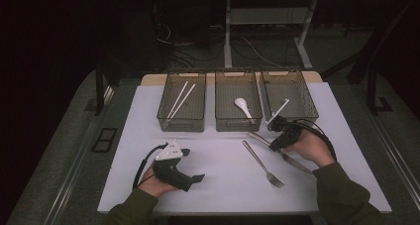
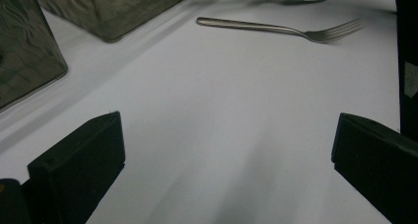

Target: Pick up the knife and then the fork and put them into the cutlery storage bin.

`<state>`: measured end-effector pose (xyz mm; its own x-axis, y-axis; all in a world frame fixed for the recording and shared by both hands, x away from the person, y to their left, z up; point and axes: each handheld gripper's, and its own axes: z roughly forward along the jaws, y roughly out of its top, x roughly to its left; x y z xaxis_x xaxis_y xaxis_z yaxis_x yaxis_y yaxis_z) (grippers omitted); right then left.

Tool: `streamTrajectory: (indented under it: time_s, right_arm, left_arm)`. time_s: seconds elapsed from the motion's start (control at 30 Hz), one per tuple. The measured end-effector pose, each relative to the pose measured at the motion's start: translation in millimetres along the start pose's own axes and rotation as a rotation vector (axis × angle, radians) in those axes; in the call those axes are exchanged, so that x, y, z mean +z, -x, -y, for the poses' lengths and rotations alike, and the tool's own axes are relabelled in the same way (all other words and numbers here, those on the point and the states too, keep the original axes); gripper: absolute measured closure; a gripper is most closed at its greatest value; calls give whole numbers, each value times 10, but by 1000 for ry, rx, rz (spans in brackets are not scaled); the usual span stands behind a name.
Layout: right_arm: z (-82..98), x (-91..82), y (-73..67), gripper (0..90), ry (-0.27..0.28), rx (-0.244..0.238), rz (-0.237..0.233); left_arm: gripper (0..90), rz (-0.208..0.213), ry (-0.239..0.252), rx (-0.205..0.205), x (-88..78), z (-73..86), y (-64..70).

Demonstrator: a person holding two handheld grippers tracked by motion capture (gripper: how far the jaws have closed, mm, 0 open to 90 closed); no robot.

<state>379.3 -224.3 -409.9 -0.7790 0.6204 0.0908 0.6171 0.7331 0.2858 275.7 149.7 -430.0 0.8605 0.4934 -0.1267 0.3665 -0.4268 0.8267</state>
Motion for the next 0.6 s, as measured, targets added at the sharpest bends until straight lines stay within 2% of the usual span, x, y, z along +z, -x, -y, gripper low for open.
streamTrajectory:
  time_s: [0.07, 0.17, 0.33, 0.6]
  right_arm:
    - [24, -27, 13, 794, 18, 20, -20]
    - [59, -63, 37, 794, 45, 28, -13]
    - [101, -167, 67, 794, 93, 41, -38]
    - [182, -311, 112, 793, 133, 55, -43]
  left_arm:
    - [0, -1, 1, -1, -1, 0, 1]
    - [0, 0, 1, 0, -2, 0, 2]
    - [0, -1, 3, -2, -2, -1, 3]
    - [0, -1, 2, 0, -2, 0, 2]
